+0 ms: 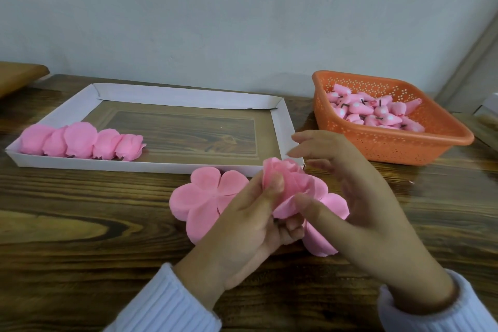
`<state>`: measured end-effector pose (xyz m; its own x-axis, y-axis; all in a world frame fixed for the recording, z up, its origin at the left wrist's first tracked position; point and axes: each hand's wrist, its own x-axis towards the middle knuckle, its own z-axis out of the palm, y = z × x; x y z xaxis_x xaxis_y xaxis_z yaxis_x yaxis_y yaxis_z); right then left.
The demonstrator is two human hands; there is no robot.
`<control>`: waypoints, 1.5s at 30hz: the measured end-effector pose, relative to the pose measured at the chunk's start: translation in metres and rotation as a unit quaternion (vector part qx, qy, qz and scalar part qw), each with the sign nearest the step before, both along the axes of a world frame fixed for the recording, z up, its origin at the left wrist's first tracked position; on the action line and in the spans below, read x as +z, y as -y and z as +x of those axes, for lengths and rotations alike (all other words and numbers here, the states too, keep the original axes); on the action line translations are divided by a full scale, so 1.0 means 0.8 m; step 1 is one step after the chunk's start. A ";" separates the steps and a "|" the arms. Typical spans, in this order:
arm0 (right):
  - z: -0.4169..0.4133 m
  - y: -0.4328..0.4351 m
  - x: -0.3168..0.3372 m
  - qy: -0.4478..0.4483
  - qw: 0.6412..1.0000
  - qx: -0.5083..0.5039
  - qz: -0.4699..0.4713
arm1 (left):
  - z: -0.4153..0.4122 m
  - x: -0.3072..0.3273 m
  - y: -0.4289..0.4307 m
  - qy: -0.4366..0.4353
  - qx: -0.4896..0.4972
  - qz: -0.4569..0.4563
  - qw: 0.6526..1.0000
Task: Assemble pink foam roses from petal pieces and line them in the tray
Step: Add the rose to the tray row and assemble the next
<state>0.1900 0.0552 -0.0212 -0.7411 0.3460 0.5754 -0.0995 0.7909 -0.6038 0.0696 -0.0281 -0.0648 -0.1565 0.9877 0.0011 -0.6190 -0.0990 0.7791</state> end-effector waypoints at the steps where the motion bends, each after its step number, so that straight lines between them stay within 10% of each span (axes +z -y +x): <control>1: -0.001 0.000 -0.001 0.008 1.000 -0.001 0.014 | 0.001 0.000 0.000 -0.027 0.017 -0.006 0.999; 17: 0.003 -0.005 0.002 0.048 0.996 0.006 -0.070 | -0.007 -0.013 0.003 -0.193 0.011 0.020 0.981; 26: -0.003 0.005 -0.003 0.105 0.993 -0.030 0.040 | -0.001 -0.013 -0.004 -0.315 0.129 0.041 0.939; 45: -0.001 0.009 0.002 0.084 0.996 0.027 -0.004 | -0.003 -0.008 0.001 -0.336 0.070 0.004 0.939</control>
